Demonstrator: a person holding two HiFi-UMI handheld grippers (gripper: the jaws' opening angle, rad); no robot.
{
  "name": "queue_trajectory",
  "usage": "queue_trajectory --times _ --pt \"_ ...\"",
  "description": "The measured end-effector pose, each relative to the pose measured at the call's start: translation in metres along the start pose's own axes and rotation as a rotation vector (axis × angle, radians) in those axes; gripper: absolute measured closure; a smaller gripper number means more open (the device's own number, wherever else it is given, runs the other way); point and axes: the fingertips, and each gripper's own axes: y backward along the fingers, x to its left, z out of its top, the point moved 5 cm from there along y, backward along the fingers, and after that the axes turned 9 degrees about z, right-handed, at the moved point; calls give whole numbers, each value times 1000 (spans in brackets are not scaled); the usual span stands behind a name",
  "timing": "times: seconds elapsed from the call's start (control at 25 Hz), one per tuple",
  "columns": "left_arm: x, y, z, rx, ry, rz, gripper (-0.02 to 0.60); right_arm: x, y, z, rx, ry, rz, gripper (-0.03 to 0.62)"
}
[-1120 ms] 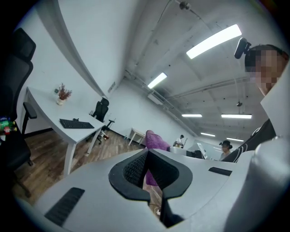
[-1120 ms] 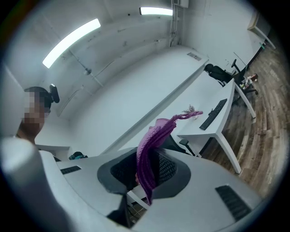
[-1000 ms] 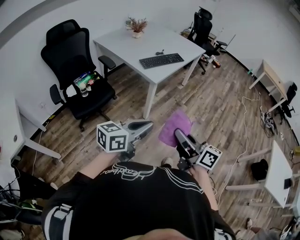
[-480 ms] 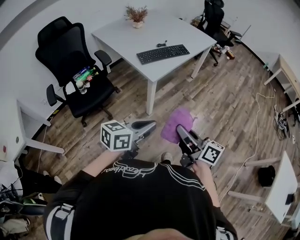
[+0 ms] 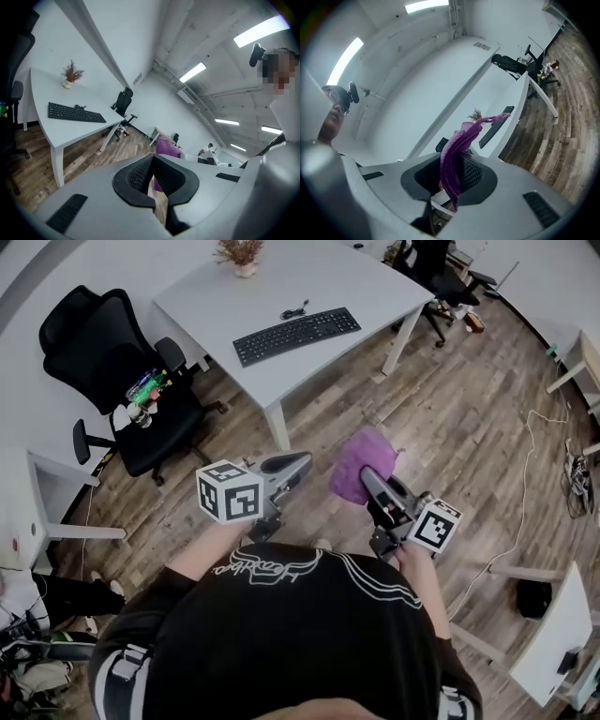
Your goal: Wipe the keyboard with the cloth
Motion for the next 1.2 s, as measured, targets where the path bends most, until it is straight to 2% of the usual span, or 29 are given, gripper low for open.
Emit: queue_trajectory --times 0.24,0.48,0.72,0.92,1.2 --pt "5 -32 13 -14 7 47 575 -34 -6 31 51 -21 42 536" --pt "48 -40 38 -59 43 100 575 -63 -59 51 129 -22 86 536" --pt "120 -56 69 -68 109 136 575 -103 -123 72 202 -26 89 536" --pt "184 -68 113 -96 162 159 575 -141 -193 97 245 -39 94 536" --pt "280 -53 160 -152 219 228 575 -176 -311 111 361 -38 124 536"
